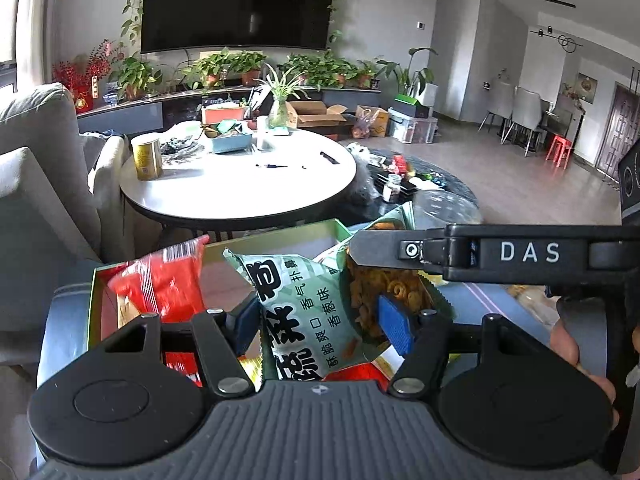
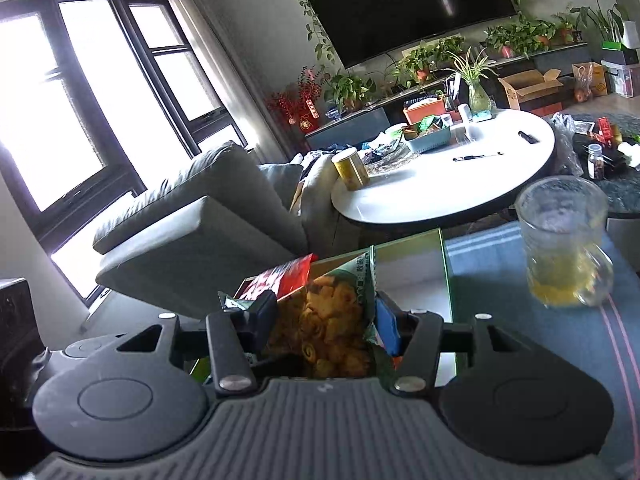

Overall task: Organize snacks
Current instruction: 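Lower the green cracker bag into the box and open the left gripper, then move the left gripper to the clear bag of bread loaf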

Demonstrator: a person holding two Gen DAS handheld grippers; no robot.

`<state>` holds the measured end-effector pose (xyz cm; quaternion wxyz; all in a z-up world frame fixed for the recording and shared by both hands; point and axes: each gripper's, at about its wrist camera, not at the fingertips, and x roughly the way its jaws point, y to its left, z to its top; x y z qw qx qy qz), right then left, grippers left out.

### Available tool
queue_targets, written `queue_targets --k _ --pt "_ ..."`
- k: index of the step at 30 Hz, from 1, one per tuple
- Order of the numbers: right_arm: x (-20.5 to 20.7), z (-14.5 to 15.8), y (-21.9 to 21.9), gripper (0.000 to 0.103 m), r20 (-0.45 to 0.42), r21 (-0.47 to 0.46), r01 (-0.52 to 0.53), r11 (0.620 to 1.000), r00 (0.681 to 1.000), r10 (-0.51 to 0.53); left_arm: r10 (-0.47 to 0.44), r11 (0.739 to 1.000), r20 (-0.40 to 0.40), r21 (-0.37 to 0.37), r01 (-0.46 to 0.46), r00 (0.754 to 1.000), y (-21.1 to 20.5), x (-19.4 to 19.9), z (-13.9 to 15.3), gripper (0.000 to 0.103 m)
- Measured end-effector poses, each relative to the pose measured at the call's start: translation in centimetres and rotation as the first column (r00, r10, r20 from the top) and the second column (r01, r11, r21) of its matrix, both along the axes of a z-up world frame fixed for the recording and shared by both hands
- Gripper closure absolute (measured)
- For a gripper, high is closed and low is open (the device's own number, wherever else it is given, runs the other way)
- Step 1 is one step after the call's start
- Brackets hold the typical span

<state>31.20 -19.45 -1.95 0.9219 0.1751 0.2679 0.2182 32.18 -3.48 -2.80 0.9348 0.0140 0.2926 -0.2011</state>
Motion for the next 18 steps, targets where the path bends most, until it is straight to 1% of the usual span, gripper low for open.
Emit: queue_targets --k 6,10,11,13,14,16,18 --pt "2.8 -1.2 0.5 0.047 -0.007 -0.026 0.013 1.000 1.000 -0.013 0.016 0.999 -0.015 0.037 -0.016 1.000 -0.4 3.0 -1.5 0.043" --pt "4.1 -2.3 0.5 0.047 -0.011 -0.033 0.019 0.999 1.000 -0.020 0.040 0.996 -0.004 0.076 -0.040 0.999 -0.7 4.6 -2.7 0.041" --pt "4.5 -2.7 0.5 0.047 -0.013 -0.037 0.027 0.999 1.000 -0.027 0.060 0.994 0.001 0.093 -0.059 0.998 -0.7 4.8 -3.0 0.040" --pt "4.9 -3.3 0.3 0.047 -0.024 -0.074 0.089 0.993 0.996 -0.091 0.095 0.988 -0.001 0.122 -0.094 0.995 -0.4 4.8 -3.6 0.039" --pt "4.8 -3.5 0.1 0.047 -0.031 -0.090 0.111 0.990 0.993 -0.115 0.092 0.989 -0.005 0.117 -0.090 0.996 -0.2 4.6 -3.8 0.039" --pt "4.2 -3.7 -0.5 0.047 -0.037 -0.073 0.101 0.992 0.994 -0.103 0.073 0.992 -0.012 0.102 -0.071 0.997 0.3 4.3 -3.9 0.038" --pt "3.4 -3.5 -0.9 0.047 -0.037 -0.067 0.098 0.993 0.994 -0.101 0.075 0.992 -0.004 0.098 -0.074 0.997 0.4 3.6 -3.8 0.038"
